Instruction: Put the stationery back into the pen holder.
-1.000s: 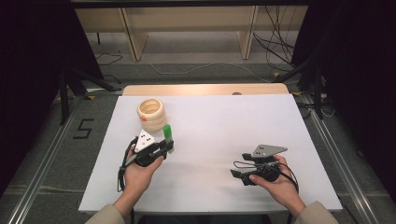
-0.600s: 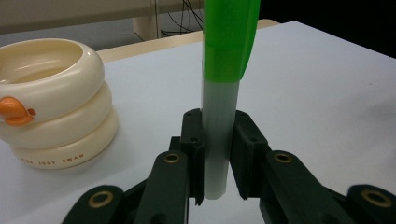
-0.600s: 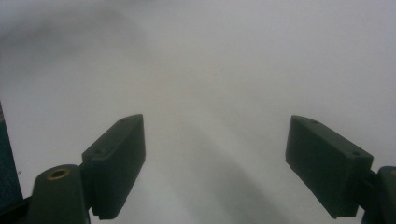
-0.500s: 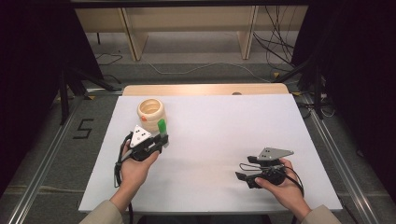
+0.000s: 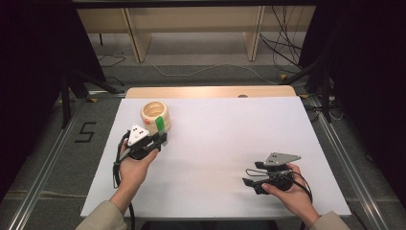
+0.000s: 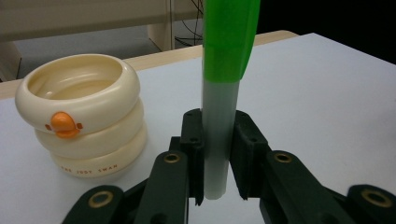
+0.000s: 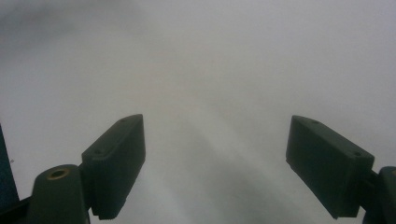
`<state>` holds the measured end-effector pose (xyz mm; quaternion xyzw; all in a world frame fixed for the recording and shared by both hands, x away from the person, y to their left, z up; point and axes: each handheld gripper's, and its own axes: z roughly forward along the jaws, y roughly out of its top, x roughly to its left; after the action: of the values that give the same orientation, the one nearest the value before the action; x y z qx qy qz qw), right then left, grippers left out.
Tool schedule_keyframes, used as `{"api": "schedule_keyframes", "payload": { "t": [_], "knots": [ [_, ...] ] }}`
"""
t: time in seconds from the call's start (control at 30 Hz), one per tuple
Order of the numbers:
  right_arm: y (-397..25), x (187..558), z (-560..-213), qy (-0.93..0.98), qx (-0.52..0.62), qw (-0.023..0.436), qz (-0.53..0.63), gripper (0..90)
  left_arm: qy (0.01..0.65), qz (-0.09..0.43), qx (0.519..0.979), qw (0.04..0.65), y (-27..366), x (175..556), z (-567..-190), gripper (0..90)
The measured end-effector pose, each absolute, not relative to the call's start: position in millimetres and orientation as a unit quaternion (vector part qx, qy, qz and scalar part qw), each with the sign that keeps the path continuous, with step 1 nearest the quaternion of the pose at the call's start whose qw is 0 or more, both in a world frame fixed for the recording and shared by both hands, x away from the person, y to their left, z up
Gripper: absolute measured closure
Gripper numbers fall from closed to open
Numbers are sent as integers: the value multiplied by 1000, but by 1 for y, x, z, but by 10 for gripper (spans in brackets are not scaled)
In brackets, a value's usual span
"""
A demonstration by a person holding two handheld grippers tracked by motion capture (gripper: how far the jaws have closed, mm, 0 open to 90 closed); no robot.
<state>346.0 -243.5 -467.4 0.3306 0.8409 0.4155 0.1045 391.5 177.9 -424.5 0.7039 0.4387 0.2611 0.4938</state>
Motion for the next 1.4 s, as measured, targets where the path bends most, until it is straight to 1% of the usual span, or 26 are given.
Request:
{"api": "schedule_keyframes", "payload": {
  "t": [0.6,1.4],
  "knots": [
    [-245,345,-469,841,331,104,416,206,440,286,692,496,183,405,-421,768],
    [-247,344,-469,838,333,105,418,189,441,310,685,490,188,429,-404,768]
  ]
}}
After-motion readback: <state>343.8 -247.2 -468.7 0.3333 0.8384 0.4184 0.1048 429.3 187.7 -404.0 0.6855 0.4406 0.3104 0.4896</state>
